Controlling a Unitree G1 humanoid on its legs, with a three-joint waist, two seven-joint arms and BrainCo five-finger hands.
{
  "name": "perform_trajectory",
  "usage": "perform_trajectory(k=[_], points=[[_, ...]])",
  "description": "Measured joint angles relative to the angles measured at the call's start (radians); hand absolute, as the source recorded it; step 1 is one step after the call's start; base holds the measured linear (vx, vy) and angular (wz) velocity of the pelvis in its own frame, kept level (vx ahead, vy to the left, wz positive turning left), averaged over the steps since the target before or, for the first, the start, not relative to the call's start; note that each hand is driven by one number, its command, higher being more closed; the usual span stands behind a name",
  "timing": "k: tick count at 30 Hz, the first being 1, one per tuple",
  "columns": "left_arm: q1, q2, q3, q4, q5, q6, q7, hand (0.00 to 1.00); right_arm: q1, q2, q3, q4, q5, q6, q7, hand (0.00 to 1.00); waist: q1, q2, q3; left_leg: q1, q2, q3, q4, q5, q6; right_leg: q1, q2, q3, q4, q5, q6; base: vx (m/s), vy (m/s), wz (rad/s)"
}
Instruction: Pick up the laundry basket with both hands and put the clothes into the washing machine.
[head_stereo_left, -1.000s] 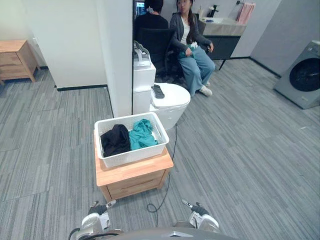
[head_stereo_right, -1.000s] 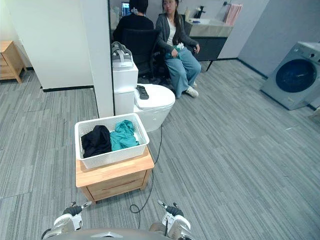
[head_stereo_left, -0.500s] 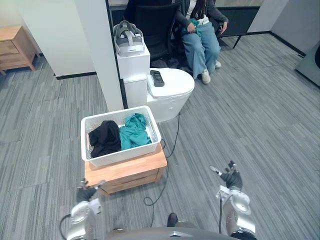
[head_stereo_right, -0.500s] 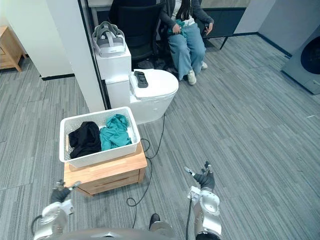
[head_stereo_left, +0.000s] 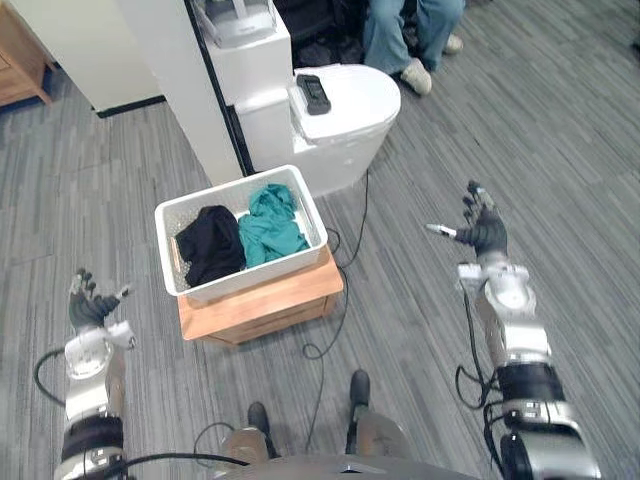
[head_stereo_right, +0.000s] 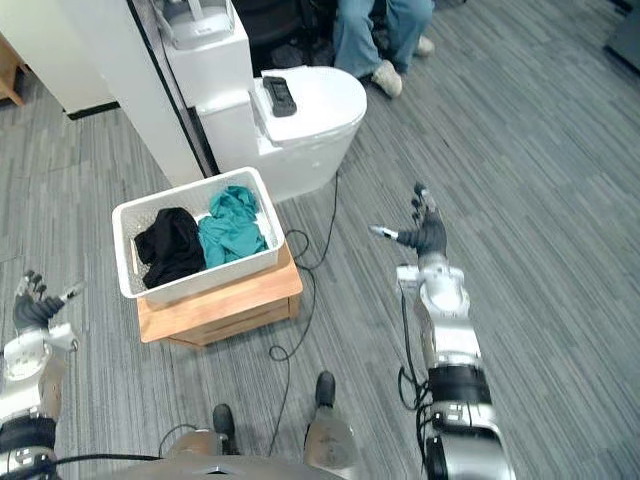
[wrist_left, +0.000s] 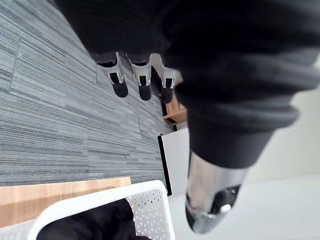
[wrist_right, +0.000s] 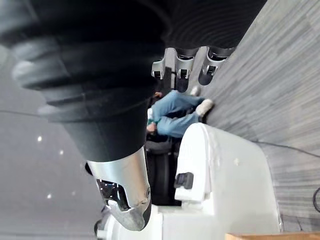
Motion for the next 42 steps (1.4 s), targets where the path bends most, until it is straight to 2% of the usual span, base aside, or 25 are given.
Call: perform_trajectory(k=[5, 12, 16, 23, 30, 35, 42], points=[[-0.178, 0.103, -0.057, 0.13, -0.005, 0.001, 0.013, 0.0, -0.222, -0.087, 0.1, 0.156, 0.08, 0.022, -0.002, 0.0, 0.001, -0.004, 0.087, -0.084, 0.007, 0.001, 0.065, -0.002, 0.0, -0.061, 0.0, 0.011, 0.002, 0.035, -0.01, -0.11, -0.029, -0.04], [-0.397, 0.171, -0.096, 0.292, -0.049, 0.002, 0.038, 0.0, -0.502, -0.094, 0.176, 0.382, 0.109, 0.053, -0.01, 0.0, 0.011, 0.0, 0.188, -0.221, 0.042, 0.0, 0.209, -0.039, -0.004, -0.143, 0.018, 0.028, 0.007, 0.074, -0.02, -0.11, 0.001, -0.07], [-0.498, 0.185, -0.097, 0.341, -0.066, 0.002, 0.055, 0.0, -0.574, -0.091, 0.176, 0.426, 0.107, 0.06, -0.032, 0.0, 0.02, 0.001, 0.231, -0.268, 0.05, -0.001, 0.243, -0.043, -0.001, -0.176, 0.02, 0.033, 0.007, 0.09, -0.025, -0.09, 0.006, -0.03], [-0.601, 0.185, -0.117, 0.421, -0.102, 0.005, 0.106, 0.0, -0.641, -0.04, 0.158, 0.519, 0.109, 0.059, -0.082, 0.0, 0.022, 0.003, 0.235, -0.323, 0.051, -0.009, 0.254, -0.038, -0.001, -0.224, 0.019, 0.031, 0.017, 0.097, -0.027, -0.05, 0.006, 0.02], [-0.72, 0.155, -0.13, 0.441, -0.142, 0.026, 0.147, 0.0, -0.715, 0.045, 0.114, 0.602, 0.109, 0.057, -0.096, 0.0, 0.028, 0.003, 0.242, -0.334, 0.022, -0.025, 0.146, 0.037, -0.007, -0.274, 0.001, 0.009, 0.029, 0.094, -0.031, 0.0, -0.011, 0.15], [-0.755, 0.104, -0.127, 0.448, -0.184, 0.048, 0.154, 0.0, -0.728, 0.08, 0.109, 0.619, 0.106, 0.058, -0.097, 0.0, 0.03, 0.003, 0.242, -0.33, 0.024, -0.025, 0.107, 0.061, -0.011, -0.283, 0.003, 0.01, 0.029, 0.093, -0.032, 0.02, -0.014, 0.05], [-0.799, 0.075, -0.091, 0.466, -0.243, 0.05, 0.213, 0.0, -0.757, 0.131, 0.137, 0.617, 0.064, 0.06, -0.12, 0.0, 0.031, 0.002, 0.243, -0.316, 0.023, -0.007, 0.04, 0.103, -0.022, -0.313, 0.004, 0.024, 0.047, 0.092, -0.032, -0.01, -0.021, -0.01]])
